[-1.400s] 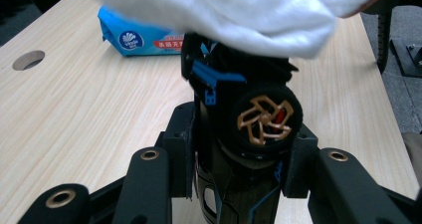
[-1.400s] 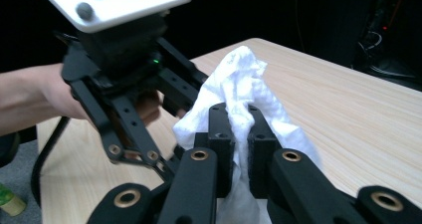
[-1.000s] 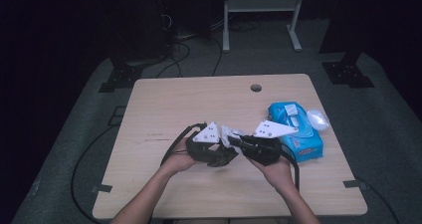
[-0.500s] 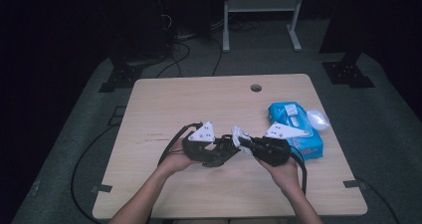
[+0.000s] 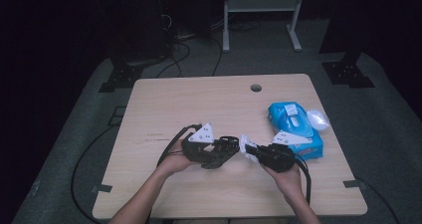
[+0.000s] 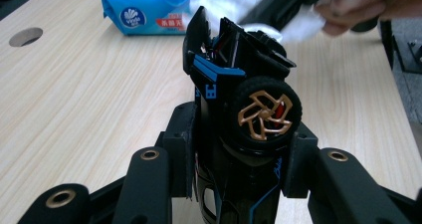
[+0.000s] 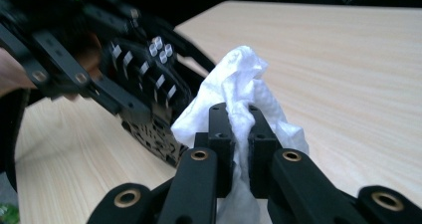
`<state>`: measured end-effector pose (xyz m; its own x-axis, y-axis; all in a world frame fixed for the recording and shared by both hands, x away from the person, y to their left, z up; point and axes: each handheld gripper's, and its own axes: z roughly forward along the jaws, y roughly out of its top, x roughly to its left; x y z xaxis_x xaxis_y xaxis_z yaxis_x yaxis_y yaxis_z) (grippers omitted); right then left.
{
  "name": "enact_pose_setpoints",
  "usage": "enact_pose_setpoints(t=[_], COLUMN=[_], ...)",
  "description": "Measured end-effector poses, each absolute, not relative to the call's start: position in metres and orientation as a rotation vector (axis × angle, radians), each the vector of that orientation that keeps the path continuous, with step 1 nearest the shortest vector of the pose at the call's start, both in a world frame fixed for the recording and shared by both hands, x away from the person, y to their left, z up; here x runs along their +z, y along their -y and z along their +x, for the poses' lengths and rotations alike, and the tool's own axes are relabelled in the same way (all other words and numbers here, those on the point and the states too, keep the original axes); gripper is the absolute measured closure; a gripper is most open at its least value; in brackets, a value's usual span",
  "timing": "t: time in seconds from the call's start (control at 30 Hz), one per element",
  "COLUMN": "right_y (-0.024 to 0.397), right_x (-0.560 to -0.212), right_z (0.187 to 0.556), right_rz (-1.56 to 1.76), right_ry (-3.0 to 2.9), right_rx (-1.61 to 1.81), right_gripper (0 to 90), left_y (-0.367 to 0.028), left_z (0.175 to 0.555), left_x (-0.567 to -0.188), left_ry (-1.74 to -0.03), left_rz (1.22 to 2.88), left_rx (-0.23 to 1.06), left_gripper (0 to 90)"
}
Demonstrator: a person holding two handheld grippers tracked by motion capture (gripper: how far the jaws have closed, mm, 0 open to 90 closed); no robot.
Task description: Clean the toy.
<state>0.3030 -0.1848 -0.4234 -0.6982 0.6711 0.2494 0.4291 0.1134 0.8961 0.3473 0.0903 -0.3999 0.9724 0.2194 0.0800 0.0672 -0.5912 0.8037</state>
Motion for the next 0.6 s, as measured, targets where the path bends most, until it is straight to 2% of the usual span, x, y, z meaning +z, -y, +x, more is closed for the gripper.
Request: enact_pose_setpoints(t=[0.3, 0.6], right_y=[0.168, 0.175], right_x=[-0.392, -0.409], right_z=[0.293, 0.299], right_rz=[0.953, 1.026], right_ry=[-2.159, -2.169], right_rx=[1.654, 1.625], right_gripper=[84.2, 84.1], left_y=[-0.076, -0.069], left_z=[0.349, 0.349], left_x=[-0.407, -0.409], left_ry=[-0.186, -0.166], left_rz=[2.217, 2.246], left_rx=[0.188, 0.167], left_gripper=[58.1, 58.1])
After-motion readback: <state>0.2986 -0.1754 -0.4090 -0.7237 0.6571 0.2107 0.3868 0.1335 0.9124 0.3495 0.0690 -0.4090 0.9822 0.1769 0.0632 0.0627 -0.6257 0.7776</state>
